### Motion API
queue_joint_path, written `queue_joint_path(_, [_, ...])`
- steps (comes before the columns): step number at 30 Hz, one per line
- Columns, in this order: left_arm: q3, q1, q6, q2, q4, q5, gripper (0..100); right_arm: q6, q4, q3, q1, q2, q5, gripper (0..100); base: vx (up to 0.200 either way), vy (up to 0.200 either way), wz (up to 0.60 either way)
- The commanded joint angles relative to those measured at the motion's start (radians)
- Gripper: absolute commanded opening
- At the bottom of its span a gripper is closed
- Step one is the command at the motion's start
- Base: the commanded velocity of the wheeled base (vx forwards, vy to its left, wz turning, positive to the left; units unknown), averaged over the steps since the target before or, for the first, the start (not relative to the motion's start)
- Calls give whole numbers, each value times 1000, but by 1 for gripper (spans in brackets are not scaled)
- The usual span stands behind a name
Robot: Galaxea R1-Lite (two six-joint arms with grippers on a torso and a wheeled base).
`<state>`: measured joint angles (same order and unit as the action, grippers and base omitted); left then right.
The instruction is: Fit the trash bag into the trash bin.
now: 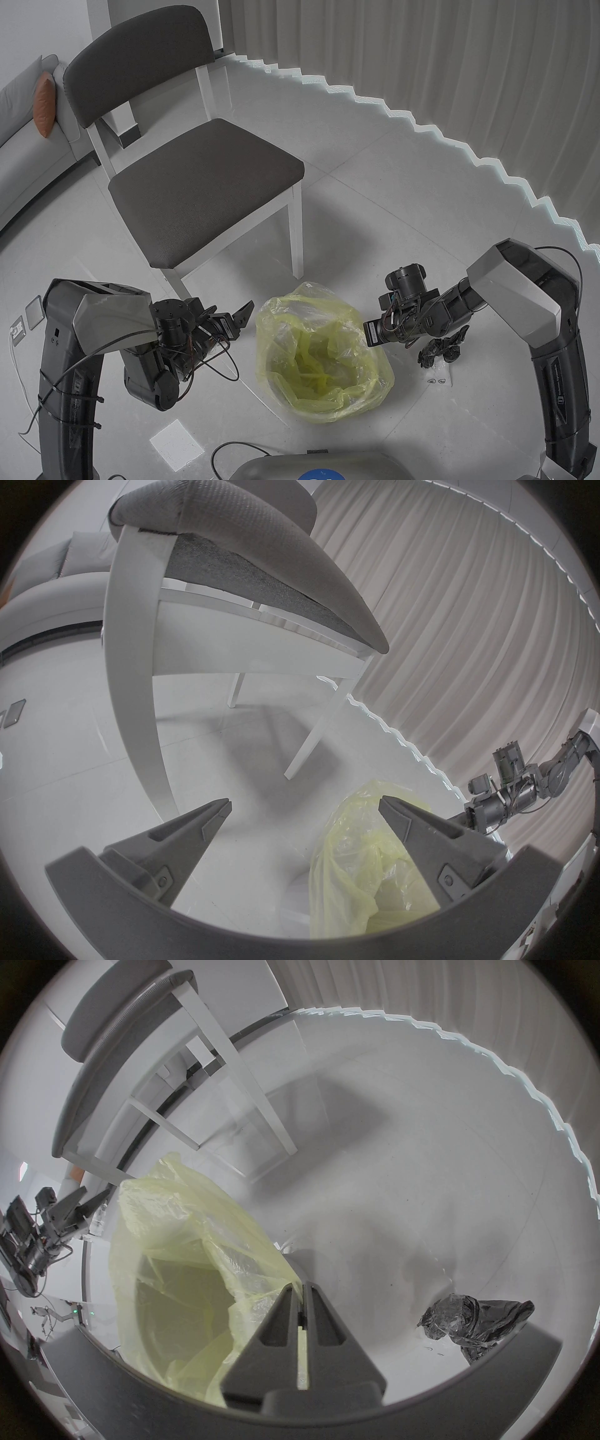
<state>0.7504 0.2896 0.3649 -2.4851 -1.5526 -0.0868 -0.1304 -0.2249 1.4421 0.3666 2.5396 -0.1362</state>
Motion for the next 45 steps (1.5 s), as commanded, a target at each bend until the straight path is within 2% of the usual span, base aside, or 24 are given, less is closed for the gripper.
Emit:
queue_joint_path(1, [9, 2, 0, -18, -6, -8, 100, 0, -1, 0, 9, 13, 0, 0, 0, 0, 0])
queue_joint_path(8, [35, 13, -3, -31, 39, -34, 100, 2, 2, -2, 11, -4, 0, 0, 0, 0, 0])
queue_joint_path(14, [78, 26, -1, -46, 85, -102, 100, 2, 4, -3, 11, -25, 0, 0, 0, 0, 0])
queue_joint_path(23, [156, 48, -3, -103, 158, -103, 100, 2, 6, -11, 8, -35, 0, 0, 0, 0, 0])
queue_joint_path(33, [184, 34, -1, -150, 152, -103, 100, 2, 4, -11, 5, -33, 0, 0, 0, 0, 0])
queue_joint_path(34, [185, 34, -1, -150, 152, -103, 0, 2, 4, -11, 5, -33, 0, 0, 0, 0, 0])
queue_joint_path(45, [271, 34, 2, -190, 206, -103, 0, 2, 1, -5, -3, -24, 1, 0, 0, 0, 0])
